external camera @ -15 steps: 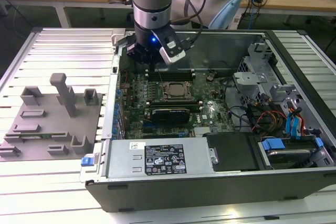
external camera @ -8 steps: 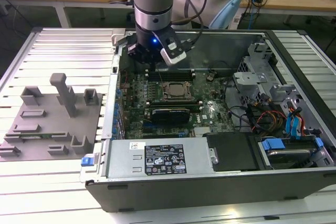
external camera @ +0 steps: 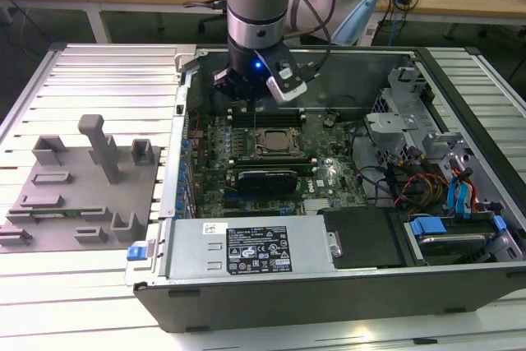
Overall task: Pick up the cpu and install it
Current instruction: 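Install the first cpu locking lever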
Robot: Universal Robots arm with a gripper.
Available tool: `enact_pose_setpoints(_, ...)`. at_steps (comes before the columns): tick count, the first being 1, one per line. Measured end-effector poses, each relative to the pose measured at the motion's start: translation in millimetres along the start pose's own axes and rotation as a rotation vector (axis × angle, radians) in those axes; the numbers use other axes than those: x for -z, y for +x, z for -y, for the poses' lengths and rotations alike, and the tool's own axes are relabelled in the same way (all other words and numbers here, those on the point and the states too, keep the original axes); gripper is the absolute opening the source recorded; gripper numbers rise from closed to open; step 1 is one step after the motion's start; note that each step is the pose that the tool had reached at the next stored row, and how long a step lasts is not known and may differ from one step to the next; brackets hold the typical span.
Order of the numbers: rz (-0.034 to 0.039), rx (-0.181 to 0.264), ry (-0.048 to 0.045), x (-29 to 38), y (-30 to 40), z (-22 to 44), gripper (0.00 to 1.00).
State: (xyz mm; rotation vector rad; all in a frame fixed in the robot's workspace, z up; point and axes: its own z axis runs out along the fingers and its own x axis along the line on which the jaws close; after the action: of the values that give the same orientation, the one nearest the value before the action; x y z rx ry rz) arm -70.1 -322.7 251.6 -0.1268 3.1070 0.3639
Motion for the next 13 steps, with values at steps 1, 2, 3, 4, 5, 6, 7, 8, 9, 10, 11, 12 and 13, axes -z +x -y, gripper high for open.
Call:
enact_pose_setpoints(1, 0.0000, 0.000, 0.0000, -0.1, -3.8, 0.5, 0.11)
enact_pose_setpoints(2, 0.0001, -0.001, 0.0000, -0.2, -7.8, 1.0, 0.11)
enact_pose_setpoints(3, 0.0001, -0.001, 0.0000, -0.3, -10.8, 1.4, 0.11)
enact_pose_setpoints(4, 0.0001, -0.001, 0.0000, -0.2, -10.8, 1.4, 0.11)
enact_pose_setpoints(5, 0.0001, -0.001, 0.0000, -0.3, -10.9, 1.4, 0.11)
enact_pose_setpoints(6, 0.0002, -0.001, 0.0000, -0.3, -10.9, 1.3, 0.11)
enact_pose_setpoints(7, 0.0004, -0.001, -0.0002, -0.7, -11.0, 1.4, 0.11)
enact_pose_setpoints(8, 0.0010, -0.003, -0.0001, -1.2, -11.0, 1.5, 0.11)
enact_pose_setpoints(9, 0.0029, -0.009, 0.0003, -2.1, -11.0, 1.8, 0.11)
enact_pose_setpoints(10, 0.0044, -0.013, 0.0005, -3.1, -11.0, 2.0, 0.11)
enact_pose_setpoints(11, 0.0068, -0.022, 0.0013, -4.2, -10.8, 2.3, 0.11)
enact_pose_setpoints(12, 0.0091, -0.030, 0.0026, -4.8, -10.8, 2.4, 0.11)
enact_pose_setpoints(13, 0.0117, -0.041, 0.0040, -5.4, -10.8, 2.6, 0.11)
